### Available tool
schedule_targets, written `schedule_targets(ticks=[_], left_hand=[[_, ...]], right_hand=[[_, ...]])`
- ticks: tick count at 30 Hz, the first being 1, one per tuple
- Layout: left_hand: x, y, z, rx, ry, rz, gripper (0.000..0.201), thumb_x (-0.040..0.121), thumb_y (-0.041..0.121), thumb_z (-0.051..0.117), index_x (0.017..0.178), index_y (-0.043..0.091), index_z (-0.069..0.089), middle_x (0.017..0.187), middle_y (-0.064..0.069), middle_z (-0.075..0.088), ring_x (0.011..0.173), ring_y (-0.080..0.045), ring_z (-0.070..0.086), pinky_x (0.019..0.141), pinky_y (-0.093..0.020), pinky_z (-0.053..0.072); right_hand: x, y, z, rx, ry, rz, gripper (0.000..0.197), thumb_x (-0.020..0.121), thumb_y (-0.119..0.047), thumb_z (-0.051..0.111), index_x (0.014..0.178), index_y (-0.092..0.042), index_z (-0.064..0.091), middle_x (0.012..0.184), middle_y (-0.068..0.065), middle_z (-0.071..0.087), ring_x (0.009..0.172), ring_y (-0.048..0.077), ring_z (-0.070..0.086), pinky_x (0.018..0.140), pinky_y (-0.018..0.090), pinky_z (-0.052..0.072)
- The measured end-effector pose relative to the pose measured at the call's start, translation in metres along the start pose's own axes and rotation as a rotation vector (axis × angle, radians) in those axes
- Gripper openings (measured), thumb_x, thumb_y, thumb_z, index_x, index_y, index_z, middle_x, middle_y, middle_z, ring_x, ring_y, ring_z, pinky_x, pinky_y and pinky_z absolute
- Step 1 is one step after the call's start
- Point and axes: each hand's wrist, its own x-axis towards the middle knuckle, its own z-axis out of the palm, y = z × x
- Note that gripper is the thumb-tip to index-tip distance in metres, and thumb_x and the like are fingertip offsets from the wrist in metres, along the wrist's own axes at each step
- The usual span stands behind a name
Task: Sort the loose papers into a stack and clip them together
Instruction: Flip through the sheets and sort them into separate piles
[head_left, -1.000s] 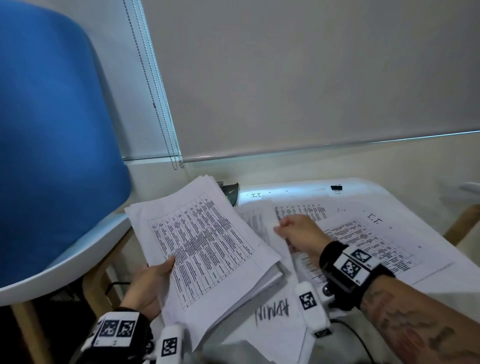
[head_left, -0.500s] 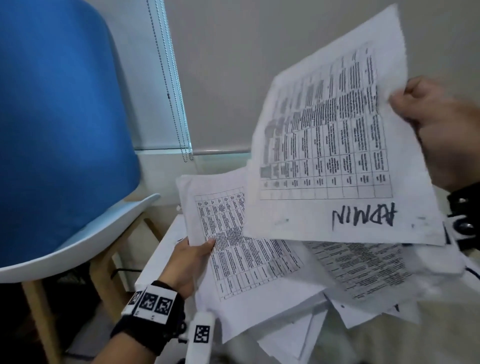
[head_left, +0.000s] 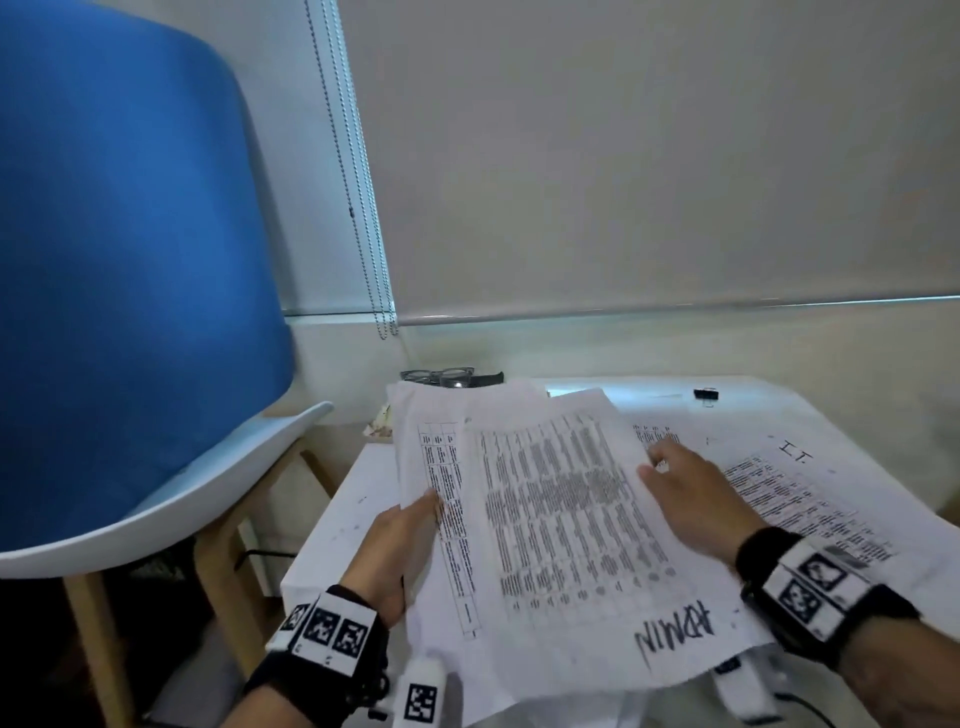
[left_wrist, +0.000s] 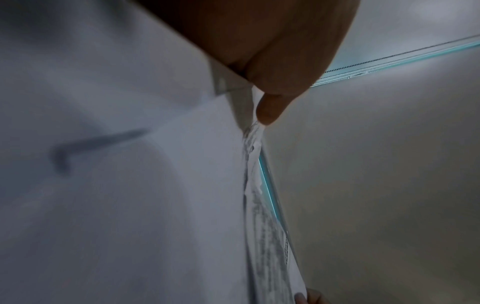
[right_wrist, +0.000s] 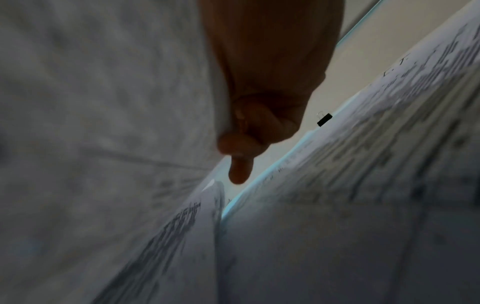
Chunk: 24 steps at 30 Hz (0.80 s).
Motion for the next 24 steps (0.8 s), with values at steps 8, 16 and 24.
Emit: schedule_targets(ticks=[8,16,24], left_hand=[[-0.001,0.007,0.003,-0.008,-0.042,-0.095,0.043,0.097,0.049,0.05,0.127,0.024,0.065,0.119,-0.005,0.075,0.111,-0.026,0.069,0.102,-0.041,0.046],[0.0,-0.001,-0.002,0.151,0.031,-0.045,0.027,0.088,0.003,0.066,0.114,-0.007,0.067,0.106,-0.03,0.073,0.093,-0.041,0.073,0.089,-0.058,0.056],[0.002,-0.002,-0.001,0.162,0.022,-0.009,0.026,0.087,0.0,0.07,0.112,-0.007,0.067,0.096,-0.025,0.077,0.085,-0.041,0.076,0.077,-0.052,0.061]], right_hand=[[0.009,-0.019,0.049,-0.032,0.025,-0.109,0.014,0.105,-0.025,0.04,0.105,-0.015,0.05,0.067,-0.003,0.052,0.048,0.008,0.037,0.044,0.02,0.033],[0.018,-0.029,0.054,-0.056,0.107,-0.086,0.016,0.103,-0.029,0.043,0.102,-0.016,0.053,0.076,0.008,0.064,0.056,0.015,0.046,0.058,0.03,0.04],[0.018,-0.025,0.043,-0.088,-0.041,-0.13,0.038,0.101,-0.043,0.044,0.128,-0.018,0.054,0.129,0.005,0.05,0.116,0.023,0.053,0.102,0.041,0.047]])
